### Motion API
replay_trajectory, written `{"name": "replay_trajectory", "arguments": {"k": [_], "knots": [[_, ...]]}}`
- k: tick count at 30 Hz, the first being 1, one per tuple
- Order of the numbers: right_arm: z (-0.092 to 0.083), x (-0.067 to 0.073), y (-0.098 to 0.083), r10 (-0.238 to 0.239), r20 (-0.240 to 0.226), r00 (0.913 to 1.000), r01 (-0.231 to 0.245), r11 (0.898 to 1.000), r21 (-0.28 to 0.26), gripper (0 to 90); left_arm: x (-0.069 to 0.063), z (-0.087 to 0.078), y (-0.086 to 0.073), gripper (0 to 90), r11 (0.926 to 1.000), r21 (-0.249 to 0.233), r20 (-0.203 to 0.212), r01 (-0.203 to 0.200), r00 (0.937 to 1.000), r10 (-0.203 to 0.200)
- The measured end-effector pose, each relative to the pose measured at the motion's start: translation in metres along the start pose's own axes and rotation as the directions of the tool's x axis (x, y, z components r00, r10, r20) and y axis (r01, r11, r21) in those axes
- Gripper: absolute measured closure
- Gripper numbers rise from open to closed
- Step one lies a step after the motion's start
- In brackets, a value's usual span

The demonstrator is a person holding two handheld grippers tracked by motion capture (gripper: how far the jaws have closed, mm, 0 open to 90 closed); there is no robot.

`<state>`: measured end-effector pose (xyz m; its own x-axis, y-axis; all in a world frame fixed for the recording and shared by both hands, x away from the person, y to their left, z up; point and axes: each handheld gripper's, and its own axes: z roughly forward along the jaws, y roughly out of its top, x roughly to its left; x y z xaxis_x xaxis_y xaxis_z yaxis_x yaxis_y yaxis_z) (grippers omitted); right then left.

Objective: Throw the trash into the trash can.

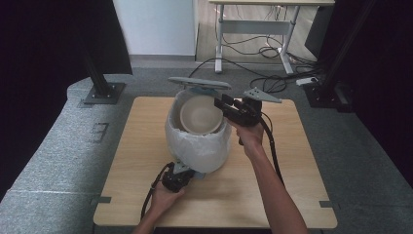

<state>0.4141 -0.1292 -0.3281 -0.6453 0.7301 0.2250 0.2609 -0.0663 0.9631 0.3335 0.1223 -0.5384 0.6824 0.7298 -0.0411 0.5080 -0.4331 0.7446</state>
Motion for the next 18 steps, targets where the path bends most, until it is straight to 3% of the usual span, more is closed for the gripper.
{"name": "replay_trajectory", "arguments": {"k": [3,18], "knots": [[-0.003,0.000,-0.001,-0.017,0.009,0.9998,0.017,1.000,0.002,52.6,0.000,0.000,0.000,90.0,1.0000,0.000,0.001,0.000,1.0000,0.000],[-0.035,-0.009,-0.014,-0.054,-0.039,0.9978,0.054,0.999,0.001,51.4,0.000,0.000,0.000,90.0,1.0000,-0.003,0.002,0.007,1.0000,-0.007]]}}
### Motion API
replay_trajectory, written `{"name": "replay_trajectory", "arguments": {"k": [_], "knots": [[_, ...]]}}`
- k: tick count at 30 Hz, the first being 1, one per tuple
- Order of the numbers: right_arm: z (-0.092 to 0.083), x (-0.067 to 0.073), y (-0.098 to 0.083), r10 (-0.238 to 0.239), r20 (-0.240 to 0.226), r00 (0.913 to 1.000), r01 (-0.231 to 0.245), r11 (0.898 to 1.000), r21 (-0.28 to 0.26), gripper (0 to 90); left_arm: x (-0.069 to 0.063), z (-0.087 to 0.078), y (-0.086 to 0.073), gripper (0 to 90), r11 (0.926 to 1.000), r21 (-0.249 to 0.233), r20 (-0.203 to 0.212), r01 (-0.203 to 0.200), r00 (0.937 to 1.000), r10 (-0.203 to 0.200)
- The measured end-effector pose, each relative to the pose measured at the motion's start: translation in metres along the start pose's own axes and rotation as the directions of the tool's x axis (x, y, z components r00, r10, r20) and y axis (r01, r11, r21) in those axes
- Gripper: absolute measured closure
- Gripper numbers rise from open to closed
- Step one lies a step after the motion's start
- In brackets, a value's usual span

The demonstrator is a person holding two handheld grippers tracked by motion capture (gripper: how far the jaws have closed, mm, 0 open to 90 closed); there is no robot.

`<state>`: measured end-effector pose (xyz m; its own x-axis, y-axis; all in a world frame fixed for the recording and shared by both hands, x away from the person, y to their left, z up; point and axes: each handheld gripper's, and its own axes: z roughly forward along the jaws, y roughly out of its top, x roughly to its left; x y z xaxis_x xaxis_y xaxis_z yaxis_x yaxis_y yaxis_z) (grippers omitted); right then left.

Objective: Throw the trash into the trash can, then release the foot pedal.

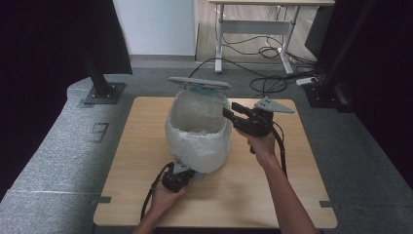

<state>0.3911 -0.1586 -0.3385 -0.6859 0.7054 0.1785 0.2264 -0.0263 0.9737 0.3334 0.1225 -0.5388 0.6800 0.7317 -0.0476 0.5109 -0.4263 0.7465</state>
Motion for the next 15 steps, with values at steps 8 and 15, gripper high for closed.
{"name": "replay_trajectory", "arguments": {"k": [8,15], "knots": [[-0.020,-0.008,-0.009,0.006,0.004,1.0000,-0.006,1.000,-0.003,51.4,0.001,0.000,0.000,90.0,1.0000,-0.002,0.004,0.008,1.0000,-0.008],[-0.034,-0.016,-0.023,0.007,0.022,0.9997,-0.007,1.000,0.007,51.4,0.002,-0.002,0.000,83.4,0.9997,-0.011,0.018,0.020,0.9996,-0.020]]}}
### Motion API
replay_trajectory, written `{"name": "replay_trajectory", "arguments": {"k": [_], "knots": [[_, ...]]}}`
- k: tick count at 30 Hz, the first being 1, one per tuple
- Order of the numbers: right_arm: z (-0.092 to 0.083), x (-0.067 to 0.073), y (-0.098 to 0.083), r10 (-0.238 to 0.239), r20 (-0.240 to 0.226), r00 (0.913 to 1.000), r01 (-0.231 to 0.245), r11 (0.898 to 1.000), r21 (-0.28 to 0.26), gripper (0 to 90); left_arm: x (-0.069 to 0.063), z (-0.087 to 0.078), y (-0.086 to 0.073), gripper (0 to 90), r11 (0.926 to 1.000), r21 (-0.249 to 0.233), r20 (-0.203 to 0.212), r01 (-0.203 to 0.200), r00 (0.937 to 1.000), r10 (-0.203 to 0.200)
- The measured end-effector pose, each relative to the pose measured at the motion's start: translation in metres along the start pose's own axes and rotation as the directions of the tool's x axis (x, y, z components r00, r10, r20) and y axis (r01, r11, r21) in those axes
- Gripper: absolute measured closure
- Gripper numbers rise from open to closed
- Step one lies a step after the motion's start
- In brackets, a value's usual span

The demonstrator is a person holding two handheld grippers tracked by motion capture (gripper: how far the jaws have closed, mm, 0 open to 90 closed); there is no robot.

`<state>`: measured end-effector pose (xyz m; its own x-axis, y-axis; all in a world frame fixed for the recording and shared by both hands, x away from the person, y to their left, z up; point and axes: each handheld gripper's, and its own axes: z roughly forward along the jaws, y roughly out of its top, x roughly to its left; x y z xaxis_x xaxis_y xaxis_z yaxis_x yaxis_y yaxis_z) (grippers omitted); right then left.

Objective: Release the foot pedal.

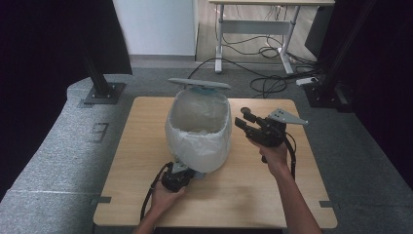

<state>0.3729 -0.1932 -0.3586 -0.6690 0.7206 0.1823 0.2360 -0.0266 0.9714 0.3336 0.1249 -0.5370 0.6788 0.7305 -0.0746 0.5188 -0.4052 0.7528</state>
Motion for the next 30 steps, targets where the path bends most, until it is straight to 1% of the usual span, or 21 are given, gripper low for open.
{"name": "replay_trajectory", "arguments": {"k": [5,6,7,10,11,12,15,16,18,20,21,25,27,28,30], "knots": [[-0.010,-0.008,-0.010,0.014,0.011,0.9998,-0.014,1.000,0.006,51.4,-0.001,-0.002,0.001,78.0,0.9999,-0.011,-0.002,-0.002,1.0000,0.002],[-0.012,-0.010,-0.012,0.015,0.013,0.9998,-0.015,1.000,0.010,51.4,-0.002,-0.004,0.001,75.4,0.9998,-0.021,0.008,0.005,1.0000,-0.005],[-0.012,-0.010,-0.012,0.015,0.013,0.9998,-0.015,1.000,0.010,51.4,-0.002,-0.004,0.001,72.9,0.9998,-0.021,0.008,0.005,1.0000,-0.005],[-0.019,-0.014,-0.022,0.027,0.019,0.9995,-0.027,0.999,0.021,51.4,-0.006,-0.009,0.003,68.4,0.9984,-0.057,0.002,0.003,1.0000,-0.003],[-0.020,-0.015,-0.025,0.027,0.022,0.9994,-0.027,0.999,0.024,51.4,-0.007,-0.009,0.004,65.2,0.9988,-0.048,-0.011,0.002,0.9999,-0.002],[-0.022,-0.016,-0.028,0.026,0.024,0.9994,-0.027,0.999,0.030,51.4,-0.008,-0.010,0.003,63.2,0.9989,-0.047,-0.017,-0.008,0.9998,0.007],[-0.025,-0.019,-0.034,0.029,0.031,0.9991,-0.030,0.999,0.037,51.4,-0.008,-0.011,0.002,61.7,0.9988,-0.048,-0.017,-0.004,0.9998,0.003],[-0.029,-0.021,-0.040,0.035,0.036,0.9988,-0.036,0.998,0.042,51.3,-0.007,-0.012,0.002,58.5,0.9990,-0.044,-0.021,-0.001,0.9998,0.000],[-0.032,-0.023,-0.045,0.040,0.043,0.9983,-0.042,0.998,0.046,51.4,-0.007,-0.013,0.001,56.3,0.9991,-0.042,-0.025,0.002,0.9997,-0.003],[-0.033,-0.025,-0.047,0.041,0.044,0.9982,-0.043,0.998,0.048,51.4,-0.007,-0.014,0.001,55.6,0.9991,-0.041,-0.027,0.005,0.9996,-0.006],[-0.037,-0.027,-0.052,0.046,0.053,0.9975,-0.049,0.997,0.056,51.3,-0.006,-0.016,0.000,54.1,0.9992,-0.039,-0.028,0.005,0.9996,-0.006],[-0.046,-0.032,-0.063,0.053,0.069,0.9962,-0.058,0.996,0.071,51.4,-0.005,-0.020,0.000,51.9,0.9992,-0.039,-0.017,0.010,0.9998,-0.011],[-0.047,-0.032,-0.065,0.053,0.074,0.9959,-0.058,0.996,0.074,51.4,-0.005,-0.022,-0.001,51.4,0.9990,-0.044,-0.015,0.011,0.9998,-0.012],[-0.052,-0.034,-0.072,0.055,0.085,0.9949,-0.062,0.995,0.084,51.4,-0.005,-0.024,-0.001,50.5,0.9987,-0.049,-0.012,0.012,0.9999,-0.012],[-0.056,-0.037,-0.080,0.056,0.093,0.9941,-0.064,0.994,0.093,51.4,-0.005,-0.026,-0.001,49.9,0.9987,-0.050,-0.008,0.010,0.9999,-0.010]]}}
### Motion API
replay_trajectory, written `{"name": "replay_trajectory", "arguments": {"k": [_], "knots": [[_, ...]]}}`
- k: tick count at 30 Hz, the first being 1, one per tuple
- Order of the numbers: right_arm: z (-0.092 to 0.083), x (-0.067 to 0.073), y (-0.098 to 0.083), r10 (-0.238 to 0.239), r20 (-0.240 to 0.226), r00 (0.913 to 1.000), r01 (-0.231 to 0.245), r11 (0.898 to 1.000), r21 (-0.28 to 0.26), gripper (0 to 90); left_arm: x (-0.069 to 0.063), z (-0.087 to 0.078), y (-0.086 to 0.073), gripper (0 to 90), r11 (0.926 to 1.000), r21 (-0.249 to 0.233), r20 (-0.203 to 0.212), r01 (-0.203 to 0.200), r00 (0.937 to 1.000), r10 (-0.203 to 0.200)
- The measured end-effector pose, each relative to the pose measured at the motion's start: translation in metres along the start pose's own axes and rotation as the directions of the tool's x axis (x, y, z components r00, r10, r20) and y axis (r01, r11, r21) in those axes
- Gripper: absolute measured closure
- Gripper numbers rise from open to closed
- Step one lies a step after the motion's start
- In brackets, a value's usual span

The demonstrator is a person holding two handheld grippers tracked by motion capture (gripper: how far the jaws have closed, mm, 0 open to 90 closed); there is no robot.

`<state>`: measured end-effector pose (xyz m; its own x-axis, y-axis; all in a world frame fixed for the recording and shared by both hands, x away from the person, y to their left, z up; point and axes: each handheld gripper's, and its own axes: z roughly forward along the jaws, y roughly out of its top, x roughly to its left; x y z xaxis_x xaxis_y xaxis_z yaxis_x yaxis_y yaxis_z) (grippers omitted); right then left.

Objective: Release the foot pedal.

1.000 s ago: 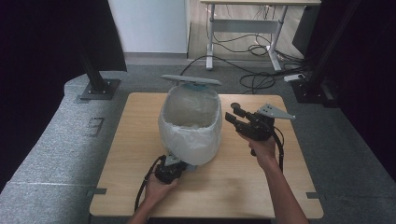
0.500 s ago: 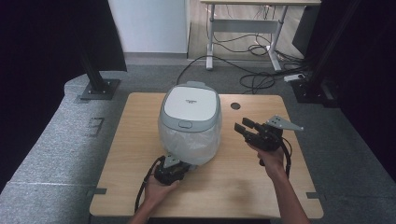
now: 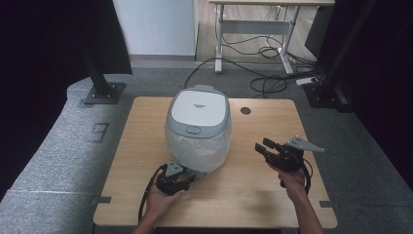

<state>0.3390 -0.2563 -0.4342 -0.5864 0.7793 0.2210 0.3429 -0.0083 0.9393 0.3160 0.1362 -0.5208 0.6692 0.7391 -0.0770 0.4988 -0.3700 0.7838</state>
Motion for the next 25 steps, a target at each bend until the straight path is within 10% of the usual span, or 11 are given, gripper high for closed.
{"name": "replay_trajectory", "arguments": {"k": [25], "knots": [[-0.012,-0.026,-0.072,-0.001,0.041,0.9991,-0.006,0.987,0.161,45.8,0.004,-0.003,-0.002,46.3,0.9997,0.024,0.023,0.006,0.9997,-0.007]]}}
